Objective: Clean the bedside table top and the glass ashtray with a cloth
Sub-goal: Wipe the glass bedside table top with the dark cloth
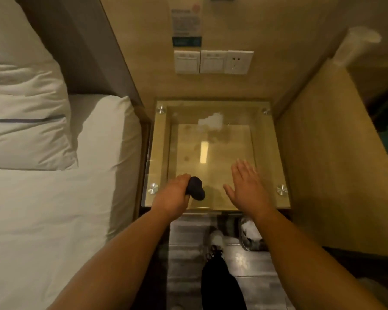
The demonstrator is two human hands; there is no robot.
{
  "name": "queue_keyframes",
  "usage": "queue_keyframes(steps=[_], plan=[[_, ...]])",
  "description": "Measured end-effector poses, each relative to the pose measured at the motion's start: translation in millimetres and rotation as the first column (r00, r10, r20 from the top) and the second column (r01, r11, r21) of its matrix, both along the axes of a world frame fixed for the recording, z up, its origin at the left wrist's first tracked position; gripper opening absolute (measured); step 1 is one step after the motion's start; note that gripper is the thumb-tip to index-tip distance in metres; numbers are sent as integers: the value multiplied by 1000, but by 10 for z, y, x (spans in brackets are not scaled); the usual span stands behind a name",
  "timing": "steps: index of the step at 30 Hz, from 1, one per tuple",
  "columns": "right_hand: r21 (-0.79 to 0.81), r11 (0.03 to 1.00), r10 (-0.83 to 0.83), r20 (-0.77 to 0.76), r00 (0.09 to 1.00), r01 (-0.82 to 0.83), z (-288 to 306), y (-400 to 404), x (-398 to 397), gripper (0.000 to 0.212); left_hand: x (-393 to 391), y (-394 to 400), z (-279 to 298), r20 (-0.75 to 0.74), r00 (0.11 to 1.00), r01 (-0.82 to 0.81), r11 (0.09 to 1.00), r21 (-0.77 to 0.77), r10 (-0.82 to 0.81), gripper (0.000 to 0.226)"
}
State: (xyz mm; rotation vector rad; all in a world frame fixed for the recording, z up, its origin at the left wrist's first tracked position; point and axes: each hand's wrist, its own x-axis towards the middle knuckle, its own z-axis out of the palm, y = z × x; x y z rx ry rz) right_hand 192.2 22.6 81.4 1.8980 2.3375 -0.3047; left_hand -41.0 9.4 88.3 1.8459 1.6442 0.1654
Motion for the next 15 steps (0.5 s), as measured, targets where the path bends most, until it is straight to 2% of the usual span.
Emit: queue_keyframes(steps=[6, 11, 15], plan=[[-68, 996, -61, -6, 998, 61, -403, 1019, 190, 72, -65, 1080, -247, -24, 996, -91, 996, 21, 91, 53], [-149, 978, -149, -4, 989, 147, -782, 1405, 347, 72, -151, 1764, -352, -149, 966, -184, 965, 187, 213, 52], [-116, 975, -191, -15, 982, 188, -1035, 1478, 430, 79, -265, 2256, -354, -204, 935, -221, 927, 302, 290, 52]])
